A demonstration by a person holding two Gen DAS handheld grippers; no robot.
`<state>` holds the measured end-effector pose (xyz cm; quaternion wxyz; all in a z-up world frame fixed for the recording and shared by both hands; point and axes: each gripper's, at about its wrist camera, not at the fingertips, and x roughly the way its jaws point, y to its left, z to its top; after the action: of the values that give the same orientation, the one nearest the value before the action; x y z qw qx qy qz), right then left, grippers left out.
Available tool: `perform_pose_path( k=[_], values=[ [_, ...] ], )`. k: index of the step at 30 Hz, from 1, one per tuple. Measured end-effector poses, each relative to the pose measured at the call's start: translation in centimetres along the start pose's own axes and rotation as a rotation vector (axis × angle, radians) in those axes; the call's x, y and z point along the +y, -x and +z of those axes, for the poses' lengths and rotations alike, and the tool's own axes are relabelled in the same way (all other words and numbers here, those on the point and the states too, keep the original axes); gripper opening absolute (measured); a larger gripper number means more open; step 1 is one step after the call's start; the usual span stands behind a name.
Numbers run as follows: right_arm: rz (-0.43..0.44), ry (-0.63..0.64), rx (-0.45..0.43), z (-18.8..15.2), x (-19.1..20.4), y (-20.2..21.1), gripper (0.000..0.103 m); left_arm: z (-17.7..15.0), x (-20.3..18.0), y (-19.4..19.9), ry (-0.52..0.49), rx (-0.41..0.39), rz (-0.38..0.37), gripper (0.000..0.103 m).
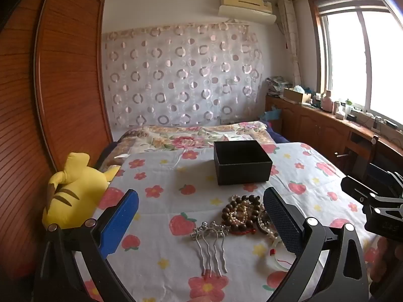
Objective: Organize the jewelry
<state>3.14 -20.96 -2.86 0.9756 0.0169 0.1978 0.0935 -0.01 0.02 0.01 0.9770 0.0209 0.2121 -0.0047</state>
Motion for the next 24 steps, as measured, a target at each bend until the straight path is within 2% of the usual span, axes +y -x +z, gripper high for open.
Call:
perform_pose_path(
  k=[24],
  values=[
    [-0.001, 0.002, 0.008, -0.01, 0.01, -0.03, 0.101, 0.00, -0.02, 0.01, -0.003, -0.005, 0.001, 0.096]
  ],
)
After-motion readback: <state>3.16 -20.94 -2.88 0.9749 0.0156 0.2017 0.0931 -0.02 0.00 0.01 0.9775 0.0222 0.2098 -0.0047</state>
